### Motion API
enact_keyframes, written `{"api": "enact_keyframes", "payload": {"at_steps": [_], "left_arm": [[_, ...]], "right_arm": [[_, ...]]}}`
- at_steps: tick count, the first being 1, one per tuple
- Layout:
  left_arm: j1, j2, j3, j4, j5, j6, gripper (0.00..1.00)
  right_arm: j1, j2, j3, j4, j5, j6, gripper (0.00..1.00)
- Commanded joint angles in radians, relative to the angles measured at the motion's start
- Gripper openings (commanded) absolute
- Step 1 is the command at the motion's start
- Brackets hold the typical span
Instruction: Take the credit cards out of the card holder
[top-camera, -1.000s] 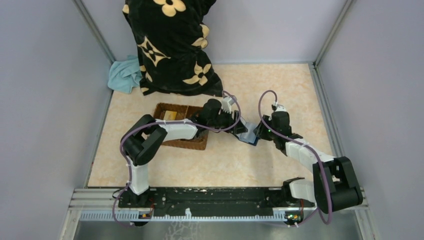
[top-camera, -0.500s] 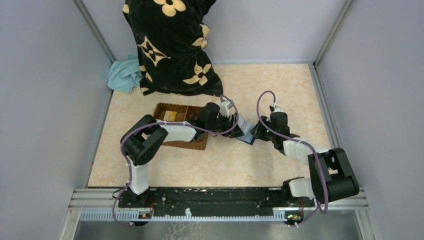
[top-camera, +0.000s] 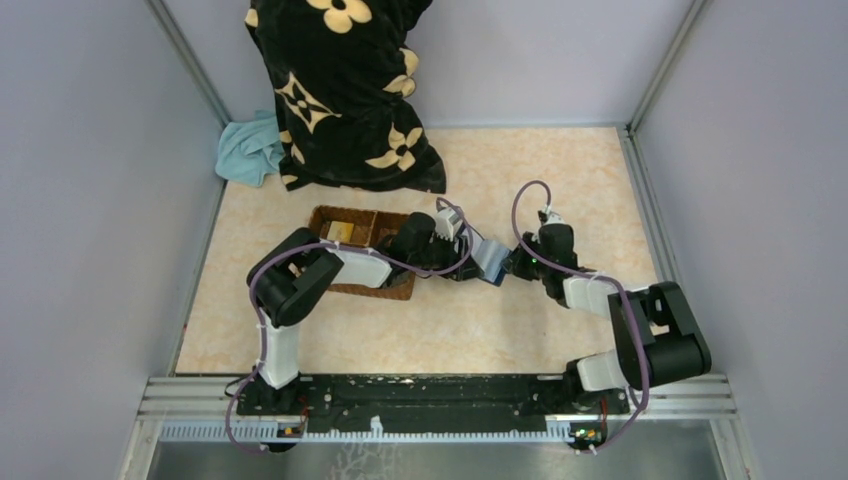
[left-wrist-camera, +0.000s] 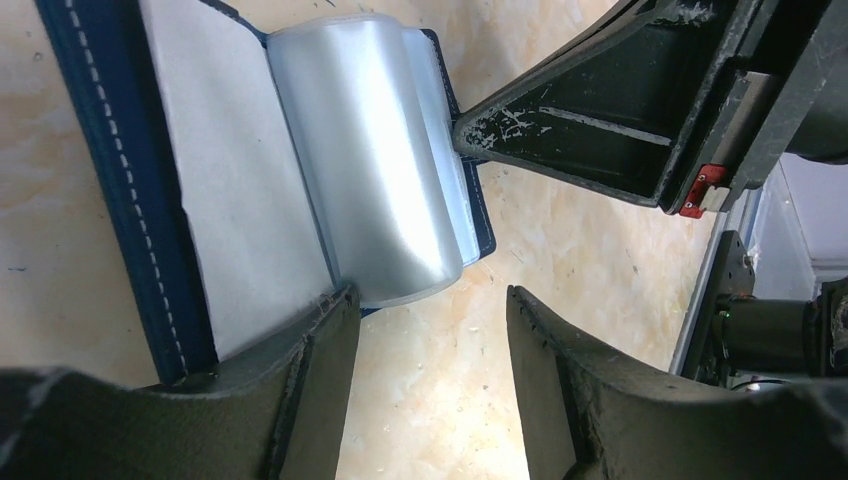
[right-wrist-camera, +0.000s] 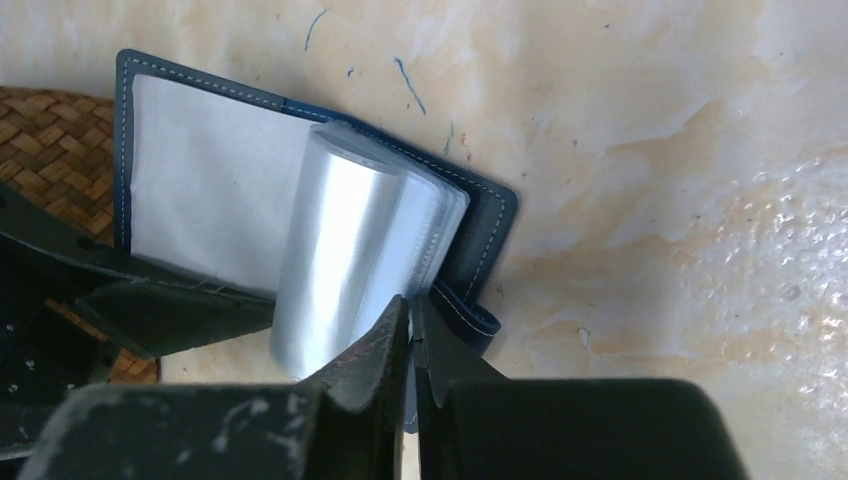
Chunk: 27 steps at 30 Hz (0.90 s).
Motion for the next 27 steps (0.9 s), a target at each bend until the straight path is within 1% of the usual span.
{"api": "enact_keyframes", "payload": {"at_steps": [1, 8, 17, 22, 27], "left_arm": [[0.006, 0.041, -0.027, 0.051, -0.013, 0.019, 0.63], [0.006, 0.063, -0.018, 0.070, 0.024, -0.001, 0.62], [0.001, 0.104, 0.052, 0.154, 0.142, -0.120, 0.62], [-0.006, 0.058, 0.064, 0.168, 0.165, -0.148, 0.61], [-0.005, -0.020, 0.085, 0.119, 0.197, -0.164, 0.62]], "right_arm": [[-0.006, 0.040, 0.009, 0.052, -0.034, 0.009, 0.01], [-0.022, 0.013, 0.015, 0.034, -0.027, 0.002, 0.00], [-0.105, -0.024, 0.025, -0.018, -0.025, -0.030, 0.00], [-0.107, -0.064, 0.038, -0.036, -0.024, -0.042, 0.00], [-0.108, -0.087, 0.051, -0.054, -0.034, -0.054, 0.00]]}}
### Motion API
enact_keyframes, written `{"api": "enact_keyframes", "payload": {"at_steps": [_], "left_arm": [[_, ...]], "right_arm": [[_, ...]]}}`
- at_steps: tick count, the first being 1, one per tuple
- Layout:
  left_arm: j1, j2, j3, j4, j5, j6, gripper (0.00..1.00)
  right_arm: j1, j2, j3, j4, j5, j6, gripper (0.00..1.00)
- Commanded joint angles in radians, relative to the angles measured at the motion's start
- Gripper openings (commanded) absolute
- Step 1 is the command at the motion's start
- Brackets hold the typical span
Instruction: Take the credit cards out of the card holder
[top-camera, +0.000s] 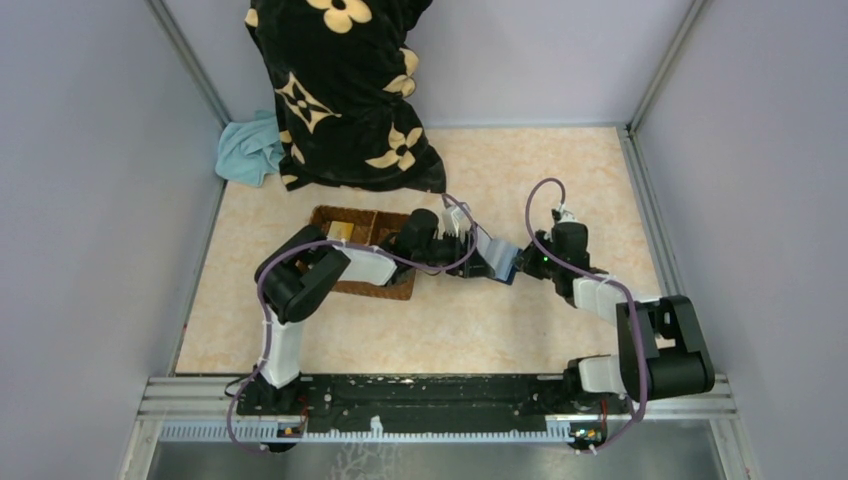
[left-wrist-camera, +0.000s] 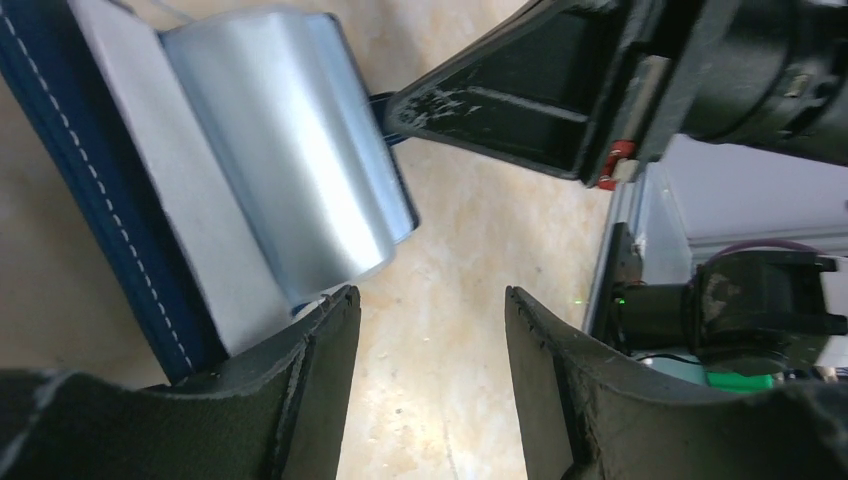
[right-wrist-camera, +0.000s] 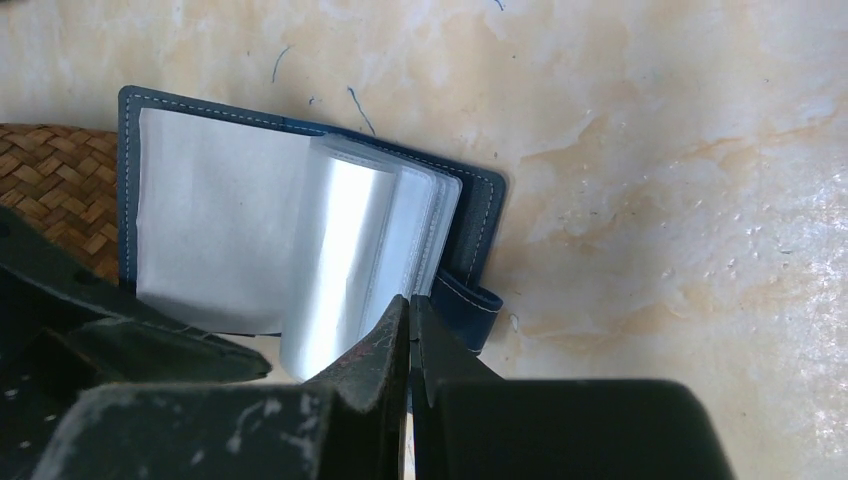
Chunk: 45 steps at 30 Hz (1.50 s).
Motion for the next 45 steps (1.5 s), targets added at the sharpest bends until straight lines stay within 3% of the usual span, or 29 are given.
{"api": "enact_keyframes", "payload": {"at_steps": [1, 11, 17, 29, 36, 38, 40, 45], "left_arm": [[-0.003, -0.095, 0.061, -0.017, 0.066, -0.026, 0.61], [0.079, -0.068, 0.183, -0.227, -0.030, 0.129, 0.62], [0.112, -0.036, 0.175, -0.298, -0.084, 0.225, 0.62], [0.108, -0.019, 0.060, -0.238, -0.046, 0.189, 0.62], [0.107, -0.036, -0.010, -0.205, -0.053, 0.171, 0.62], [0.107, -0.031, -0.012, -0.198, -0.045, 0.167, 0.62], [0.107, -0.026, -0.012, -0.192, -0.039, 0.162, 0.62], [0.108, -0.014, -0.004, -0.183, -0.029, 0.159, 0.62]], "right_arm": [[-0.009, -0.037, 0.053, -0.001, -0.008, -0.026, 0.00], [-0.008, -0.051, 0.041, -0.016, 0.007, -0.026, 0.00], [-0.010, -0.059, 0.042, -0.038, 0.016, -0.040, 0.00], [-0.010, -0.040, 0.047, -0.024, 0.000, -0.033, 0.00], [-0.011, -0.052, 0.050, -0.052, 0.032, -0.035, 0.22], [-0.011, -0.060, 0.050, -0.066, 0.048, -0.035, 0.39], [-0.010, -0.070, 0.046, -0.070, 0.055, -0.041, 0.48], [-0.010, -0.065, 0.045, -0.075, 0.043, -0.047, 0.49]]}}
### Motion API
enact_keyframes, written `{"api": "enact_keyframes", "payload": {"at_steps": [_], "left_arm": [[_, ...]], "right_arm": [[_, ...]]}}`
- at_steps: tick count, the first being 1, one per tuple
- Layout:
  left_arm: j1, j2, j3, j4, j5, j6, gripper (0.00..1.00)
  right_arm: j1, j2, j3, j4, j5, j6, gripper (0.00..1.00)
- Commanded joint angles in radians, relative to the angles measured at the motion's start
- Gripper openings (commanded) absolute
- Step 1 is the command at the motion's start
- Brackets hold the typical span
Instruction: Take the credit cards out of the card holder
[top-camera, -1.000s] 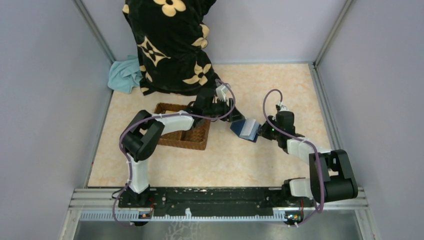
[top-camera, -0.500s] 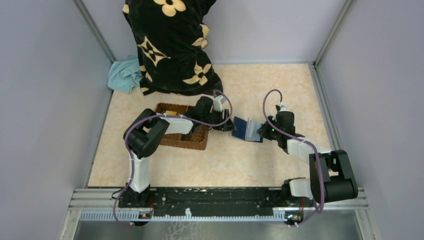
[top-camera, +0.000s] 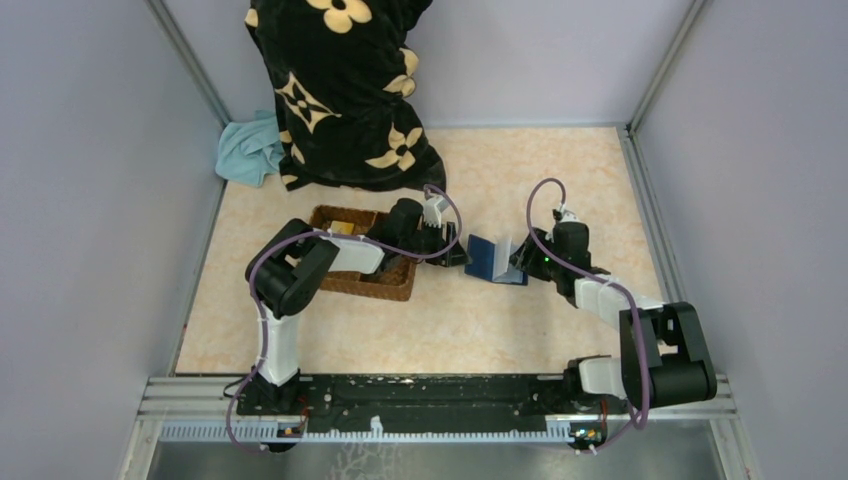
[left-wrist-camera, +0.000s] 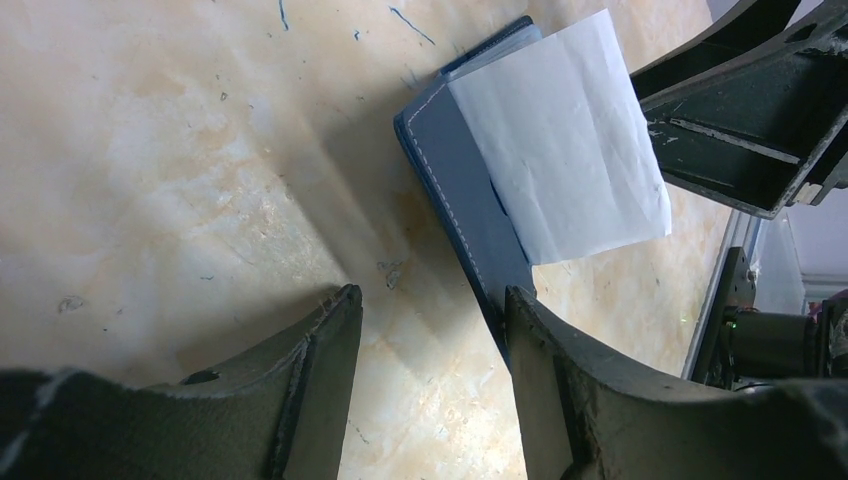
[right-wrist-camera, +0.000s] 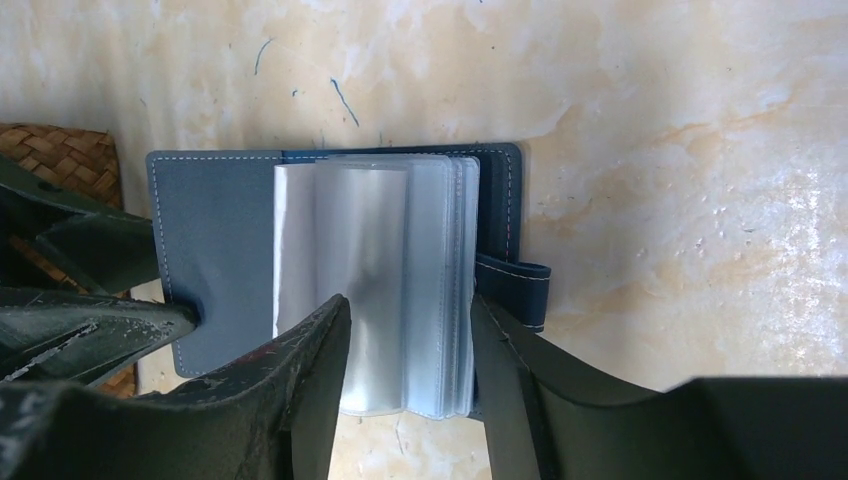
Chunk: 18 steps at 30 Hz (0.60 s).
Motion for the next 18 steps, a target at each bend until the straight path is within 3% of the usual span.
{"api": "enact_keyframes", "payload": {"at_steps": [1, 7, 8, 9, 10, 12, 18], "left_arm": [[-0.004, 0.015, -0.011, -0.011, 0.022, -0.001, 0.62], [-0.004, 0.025, -0.014, -0.010, 0.022, -0.002, 0.61], [-0.004, 0.027, -0.016, -0.007, 0.022, -0.003, 0.57], [-0.004, 0.029, -0.017, -0.005, 0.023, -0.004, 0.46], [-0.004, 0.031, -0.016, -0.006, 0.025, -0.005, 0.24], [-0.004, 0.035, -0.014, -0.006, 0.029, -0.008, 0.01], [-0.004, 0.043, -0.009, -0.002, 0.047, -0.015, 0.00]], "right_arm": [[-0.009, -0.020, 0.031, 0.004, 0.012, -0.020, 0.48], [-0.010, -0.013, 0.026, 0.031, -0.027, -0.018, 0.35], [-0.009, -0.011, 0.026, 0.035, -0.032, -0.017, 0.34], [-0.010, -0.008, 0.028, 0.036, -0.035, -0.017, 0.33], [-0.010, -0.006, 0.029, 0.036, -0.039, -0.016, 0.32], [-0.010, -0.001, 0.030, 0.038, -0.043, -0.016, 0.32], [-0.010, 0.009, 0.029, 0.046, -0.058, -0.014, 0.30]]}}
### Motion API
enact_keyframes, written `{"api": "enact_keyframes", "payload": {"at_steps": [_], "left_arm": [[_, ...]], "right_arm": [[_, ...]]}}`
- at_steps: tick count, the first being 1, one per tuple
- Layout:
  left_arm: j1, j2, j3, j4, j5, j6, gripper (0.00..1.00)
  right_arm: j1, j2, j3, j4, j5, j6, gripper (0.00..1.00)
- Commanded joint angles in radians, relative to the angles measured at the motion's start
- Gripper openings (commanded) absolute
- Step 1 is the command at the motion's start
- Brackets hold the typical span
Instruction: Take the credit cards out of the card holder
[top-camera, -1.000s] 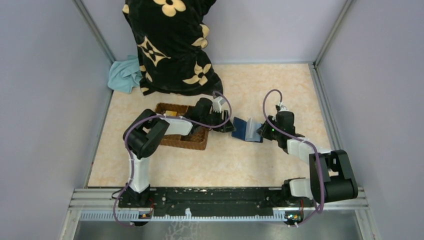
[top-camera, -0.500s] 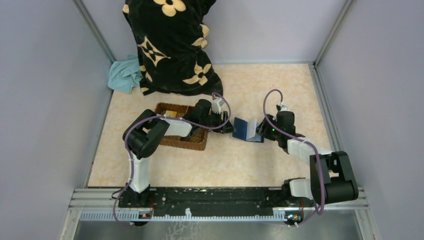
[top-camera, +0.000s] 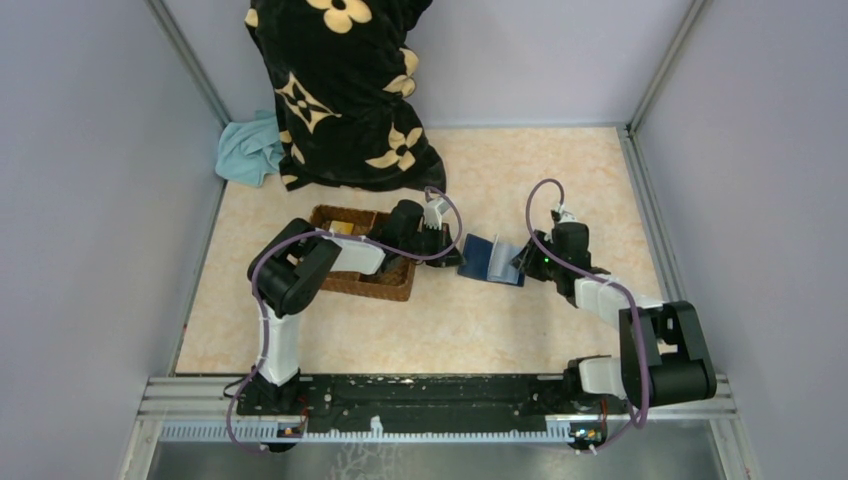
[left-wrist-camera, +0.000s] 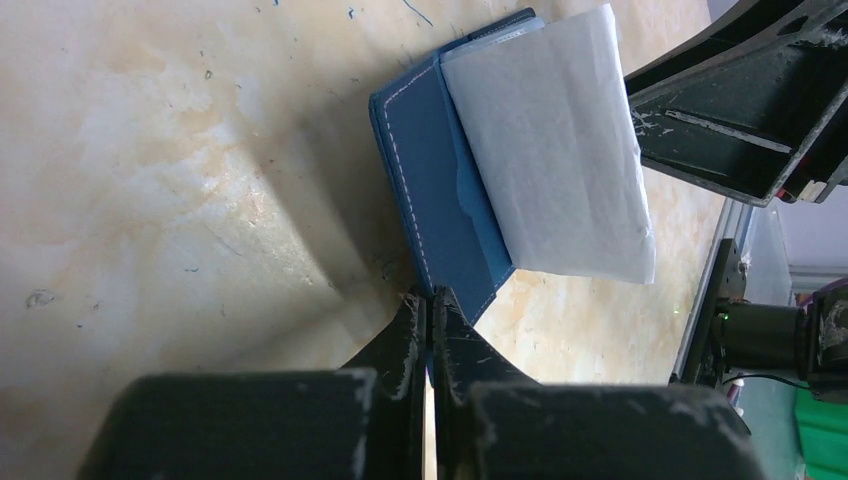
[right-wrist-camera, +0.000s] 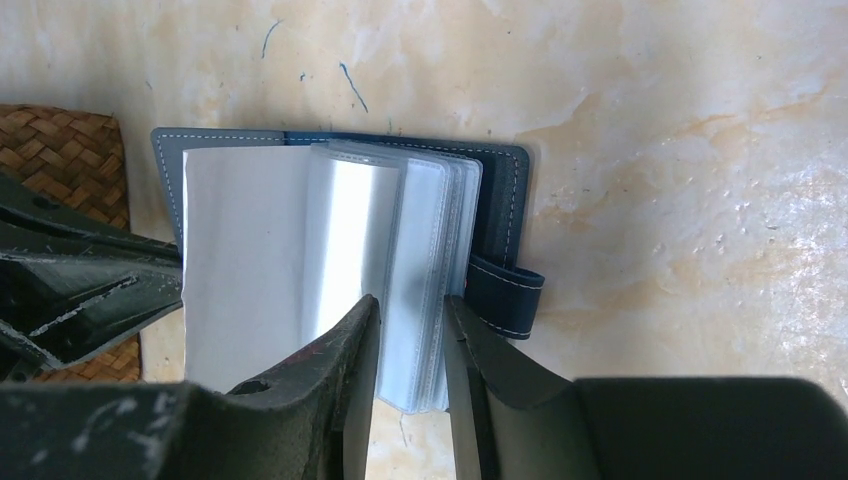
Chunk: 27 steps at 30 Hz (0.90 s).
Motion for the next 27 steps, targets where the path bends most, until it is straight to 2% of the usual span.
{"api": "enact_keyframes", "payload": {"at_steps": [1, 6, 9, 11, 20, 27], "left_arm": [[-0.002, 0.031, -0.007, -0.004, 0.026, -0.003, 0.00], [-0.003, 0.025, -0.010, 0.003, 0.028, -0.009, 0.00], [-0.002, 0.023, -0.014, 0.006, 0.025, -0.010, 0.00], [-0.002, 0.024, -0.014, 0.007, 0.025, -0.010, 0.00], [-0.002, 0.031, -0.013, 0.013, 0.031, -0.018, 0.00], [-0.003, 0.043, -0.011, 0.015, 0.032, -0.020, 0.00]], "right_arm": [[-0.008, 0.004, 0.028, 0.050, -0.028, -0.006, 0.30], [-0.008, 0.009, 0.036, 0.032, -0.021, -0.011, 0.32], [-0.008, 0.009, 0.039, 0.013, -0.008, -0.020, 0.42], [-0.008, 0.007, 0.033, 0.017, -0.013, -0.019, 0.44], [-0.008, 0.047, 0.005, 0.108, -0.074, 0.017, 0.44], [-0.005, 0.041, 0.013, 0.116, -0.100, 0.021, 0.41]]}}
